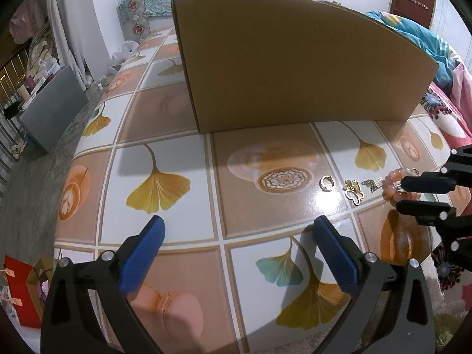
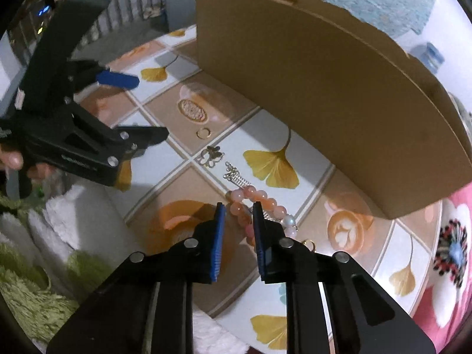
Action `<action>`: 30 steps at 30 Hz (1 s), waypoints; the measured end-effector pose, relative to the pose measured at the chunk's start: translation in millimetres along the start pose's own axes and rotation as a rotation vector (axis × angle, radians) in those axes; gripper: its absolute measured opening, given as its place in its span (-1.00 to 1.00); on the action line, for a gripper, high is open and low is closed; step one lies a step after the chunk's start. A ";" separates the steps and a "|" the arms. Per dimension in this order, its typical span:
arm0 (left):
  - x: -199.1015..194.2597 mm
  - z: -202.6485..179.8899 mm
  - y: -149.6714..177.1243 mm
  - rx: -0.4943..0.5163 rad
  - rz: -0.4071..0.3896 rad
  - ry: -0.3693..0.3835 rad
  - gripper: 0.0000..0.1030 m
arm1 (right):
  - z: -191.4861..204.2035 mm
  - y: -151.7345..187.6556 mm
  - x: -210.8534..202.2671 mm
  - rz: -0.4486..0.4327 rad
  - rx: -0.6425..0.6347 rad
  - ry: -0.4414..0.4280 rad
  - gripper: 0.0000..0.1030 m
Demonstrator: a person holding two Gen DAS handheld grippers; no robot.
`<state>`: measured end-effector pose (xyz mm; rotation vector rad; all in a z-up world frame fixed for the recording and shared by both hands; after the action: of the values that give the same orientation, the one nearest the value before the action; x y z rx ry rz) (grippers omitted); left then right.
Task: Organize jewelry
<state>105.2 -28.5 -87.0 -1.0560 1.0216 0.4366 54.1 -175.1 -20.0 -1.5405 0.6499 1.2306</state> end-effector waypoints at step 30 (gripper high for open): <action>4.6 0.0 -0.8 -0.014 0.044 0.004 0.92 | -137.4 -27.5 -81.7 -0.262 0.486 -0.012 -0.86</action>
<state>108.0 -29.6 -90.5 -1.0490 1.0478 0.4779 102.7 -307.1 60.9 -1.1648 0.6572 0.8089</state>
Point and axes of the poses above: each gripper's, at about its wrist camera, not at the fingertips, and x roughly the way its jaws point, z to its left, y to its underside, the point moved 9 cm from there along x, roughly the way its jaws point, and after that the axes turned 12 degrees about x, right-handed, at the moved point
